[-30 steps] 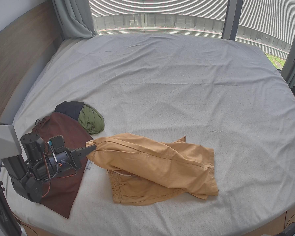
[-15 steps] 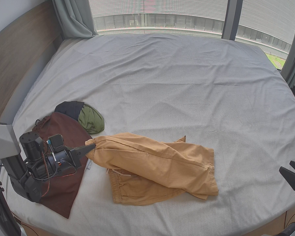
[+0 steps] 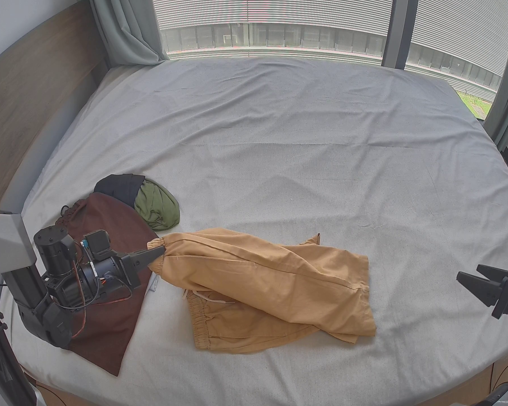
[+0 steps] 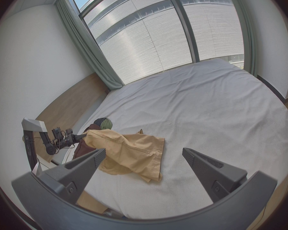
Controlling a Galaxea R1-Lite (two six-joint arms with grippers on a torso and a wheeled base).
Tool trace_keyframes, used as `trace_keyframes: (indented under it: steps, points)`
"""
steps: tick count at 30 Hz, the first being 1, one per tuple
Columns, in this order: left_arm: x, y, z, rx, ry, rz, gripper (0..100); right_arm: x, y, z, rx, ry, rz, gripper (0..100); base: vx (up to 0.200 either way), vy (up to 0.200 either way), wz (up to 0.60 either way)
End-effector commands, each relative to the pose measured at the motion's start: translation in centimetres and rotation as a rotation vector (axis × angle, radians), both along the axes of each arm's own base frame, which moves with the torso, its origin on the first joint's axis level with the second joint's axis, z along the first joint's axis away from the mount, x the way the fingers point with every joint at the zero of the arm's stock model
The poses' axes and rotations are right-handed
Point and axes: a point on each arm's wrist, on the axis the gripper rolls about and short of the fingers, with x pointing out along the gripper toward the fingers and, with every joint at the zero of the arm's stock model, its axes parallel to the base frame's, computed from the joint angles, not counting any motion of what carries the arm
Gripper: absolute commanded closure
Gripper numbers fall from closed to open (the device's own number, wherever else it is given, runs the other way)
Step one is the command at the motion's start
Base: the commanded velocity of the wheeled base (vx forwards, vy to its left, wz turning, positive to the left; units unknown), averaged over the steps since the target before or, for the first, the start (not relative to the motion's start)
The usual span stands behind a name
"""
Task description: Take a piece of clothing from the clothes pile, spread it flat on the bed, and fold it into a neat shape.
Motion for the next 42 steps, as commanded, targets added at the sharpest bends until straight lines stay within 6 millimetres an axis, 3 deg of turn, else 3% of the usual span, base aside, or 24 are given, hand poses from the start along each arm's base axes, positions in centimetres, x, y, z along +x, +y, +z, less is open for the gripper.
trace_keyframes:
  steps: [1, 7, 19, 30, 42]
  points:
    - [0.1, 0.0, 0.0, -0.001, -0.003, 0.000, 100, 2.6, 0.4, -1.3, -0.028, 0.105, 0.052, 0, 0.000, 0.000, 0.00]
    - [0.2, 0.1, 0.0, -0.001, -0.001, 0.004, 100, 4.3, 0.6, -1.9, -0.036, 0.137, 0.077, 0, 0.000, 0.000, 0.00]
    - [0.2, -0.1, 0.1, 0.000, -0.010, -0.001, 100, 8.3, 1.7, -1.2, -0.021, 0.114, 0.132, 0, 0.000, 0.000, 0.00]
    - [0.6, 0.0, -0.3, 0.002, 0.000, 0.005, 100, 11.7, 1.7, -5.1, 0.036, 0.268, 0.140, 0, 0.000, 0.000, 0.00]
    - [0.6, 0.1, -0.4, 0.011, -0.006, 0.008, 100, 13.7, 1.9, -6.4, 0.085, 0.277, 0.133, 0, 0.000, 0.000, 0.00]
